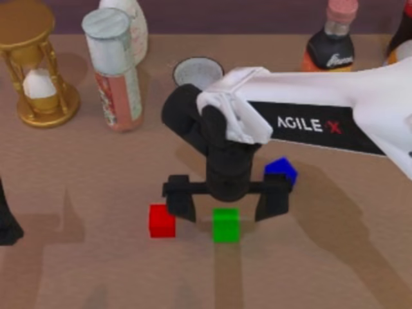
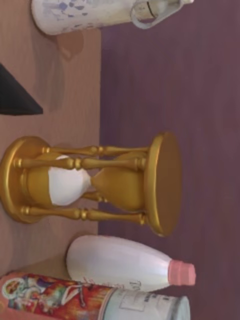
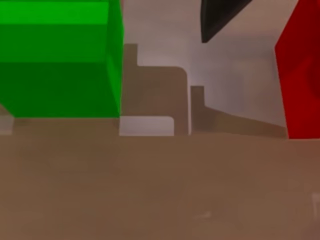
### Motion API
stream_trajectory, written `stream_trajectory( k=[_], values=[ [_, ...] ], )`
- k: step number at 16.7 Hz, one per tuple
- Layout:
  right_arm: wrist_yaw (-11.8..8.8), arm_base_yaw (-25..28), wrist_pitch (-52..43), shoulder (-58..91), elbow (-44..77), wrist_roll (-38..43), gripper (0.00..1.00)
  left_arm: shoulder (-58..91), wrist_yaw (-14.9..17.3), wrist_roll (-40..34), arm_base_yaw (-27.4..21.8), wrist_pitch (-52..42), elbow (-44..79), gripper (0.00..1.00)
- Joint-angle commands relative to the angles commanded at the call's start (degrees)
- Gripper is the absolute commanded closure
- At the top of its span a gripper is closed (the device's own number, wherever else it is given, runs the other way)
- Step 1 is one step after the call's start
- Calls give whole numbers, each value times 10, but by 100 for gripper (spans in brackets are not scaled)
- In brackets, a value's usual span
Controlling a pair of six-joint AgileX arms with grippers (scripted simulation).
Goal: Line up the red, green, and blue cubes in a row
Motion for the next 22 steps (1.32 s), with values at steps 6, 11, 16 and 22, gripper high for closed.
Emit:
stream_trajectory(
  k=[6,11,16,22],
  values=[
    [-1,4,-108,-37,68,0,0,0,0,0,0,0,0,0],
    [0,0,-110,-37,70,-2,0,0,0,0,0,0,0,0],
    [-1,-32,-110,-25,81,-92,0,0,0,0,0,0,0,0],
    [-5,-109,-113,0,100,-306,0,0,0,0,0,0,0,0]
  ],
)
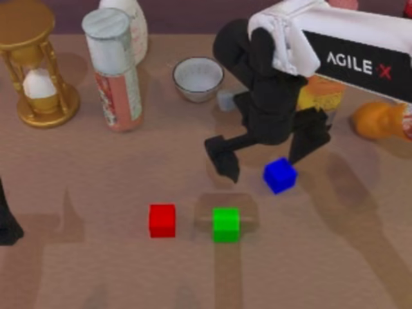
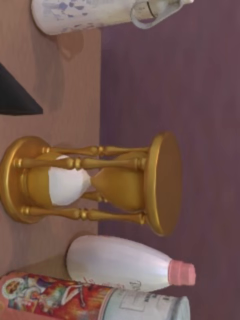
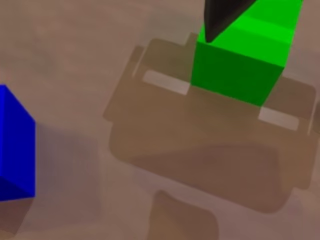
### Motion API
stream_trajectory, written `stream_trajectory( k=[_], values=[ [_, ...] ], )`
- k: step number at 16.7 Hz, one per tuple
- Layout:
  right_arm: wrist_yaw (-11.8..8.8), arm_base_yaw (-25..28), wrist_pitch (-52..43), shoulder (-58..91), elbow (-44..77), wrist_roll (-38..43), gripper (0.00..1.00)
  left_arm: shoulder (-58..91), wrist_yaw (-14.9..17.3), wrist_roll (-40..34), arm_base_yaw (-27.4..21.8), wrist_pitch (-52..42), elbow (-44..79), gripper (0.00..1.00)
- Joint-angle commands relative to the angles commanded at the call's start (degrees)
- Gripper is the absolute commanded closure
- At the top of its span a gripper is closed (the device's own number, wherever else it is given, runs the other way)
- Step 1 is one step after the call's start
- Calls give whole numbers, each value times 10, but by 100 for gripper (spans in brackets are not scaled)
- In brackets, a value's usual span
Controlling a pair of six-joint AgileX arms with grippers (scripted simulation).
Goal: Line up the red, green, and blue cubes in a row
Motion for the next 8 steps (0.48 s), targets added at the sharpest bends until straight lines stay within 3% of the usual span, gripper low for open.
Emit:
stream_trajectory(
  k=[4,8],
  values=[
    [-1,-42,1,10,12,-115,0,0,0,0,0,0,0,0],
    [-1,-53,3,11,15,-139,0,0,0,0,0,0,0,0]
  ],
)
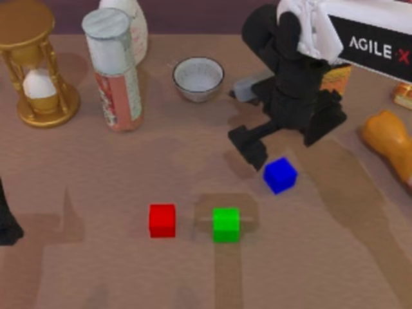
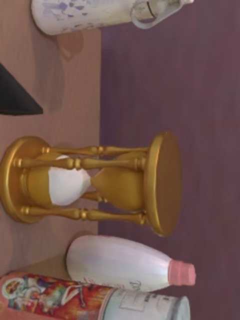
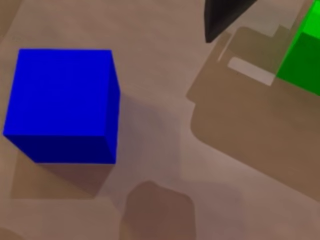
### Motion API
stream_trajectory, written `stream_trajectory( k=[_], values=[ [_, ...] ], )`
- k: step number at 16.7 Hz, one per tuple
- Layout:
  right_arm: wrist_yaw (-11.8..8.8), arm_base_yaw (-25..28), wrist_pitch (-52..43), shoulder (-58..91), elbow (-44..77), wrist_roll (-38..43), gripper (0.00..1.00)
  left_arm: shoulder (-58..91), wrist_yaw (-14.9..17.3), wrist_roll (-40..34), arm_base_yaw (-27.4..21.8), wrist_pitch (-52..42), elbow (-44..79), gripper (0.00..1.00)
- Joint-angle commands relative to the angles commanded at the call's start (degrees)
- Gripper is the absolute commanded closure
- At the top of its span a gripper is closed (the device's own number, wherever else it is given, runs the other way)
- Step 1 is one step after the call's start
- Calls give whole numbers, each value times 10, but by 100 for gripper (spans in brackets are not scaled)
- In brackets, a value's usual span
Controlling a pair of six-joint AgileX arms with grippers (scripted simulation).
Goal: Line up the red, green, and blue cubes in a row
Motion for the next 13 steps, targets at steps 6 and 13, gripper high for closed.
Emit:
stream_trajectory(
  k=[6,13],
  values=[
    [0,1,41,14,-28,2,0,0,0,0,0,0,0,0],
    [1,1,164,66,-98,1,0,0,0,0,0,0,0,0]
  ],
)
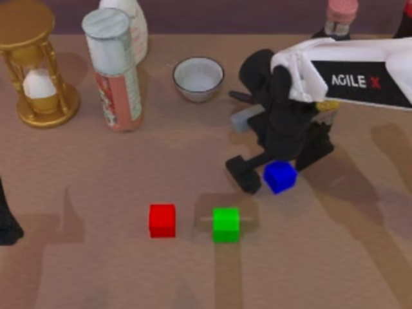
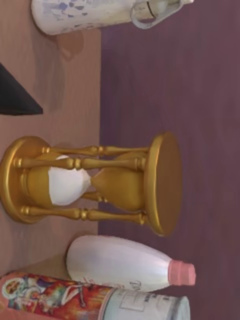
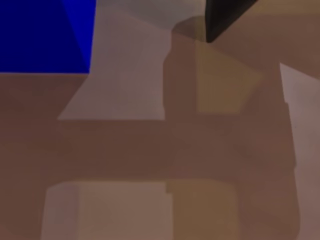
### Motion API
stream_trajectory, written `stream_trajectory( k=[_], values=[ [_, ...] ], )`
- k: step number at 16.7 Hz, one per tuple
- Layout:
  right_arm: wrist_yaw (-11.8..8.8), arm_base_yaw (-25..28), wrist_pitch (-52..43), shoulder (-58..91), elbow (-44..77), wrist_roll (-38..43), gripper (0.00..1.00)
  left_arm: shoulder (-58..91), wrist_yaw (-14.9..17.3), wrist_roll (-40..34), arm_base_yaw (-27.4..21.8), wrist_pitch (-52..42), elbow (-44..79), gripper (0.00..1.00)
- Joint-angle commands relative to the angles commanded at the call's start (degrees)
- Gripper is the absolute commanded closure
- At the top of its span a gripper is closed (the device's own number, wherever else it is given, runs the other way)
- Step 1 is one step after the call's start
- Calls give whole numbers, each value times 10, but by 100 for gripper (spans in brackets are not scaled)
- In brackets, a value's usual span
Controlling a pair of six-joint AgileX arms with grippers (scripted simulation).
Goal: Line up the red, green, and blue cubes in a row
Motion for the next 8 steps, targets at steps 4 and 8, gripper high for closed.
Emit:
stream_trajectory(
  k=[4,8],
  values=[
    [0,0,0,0,0,0,8,0,0,0,0,0,0,0],
    [0,0,0,0,0,0,38,0,0,0,0,0,0,0]
  ],
)
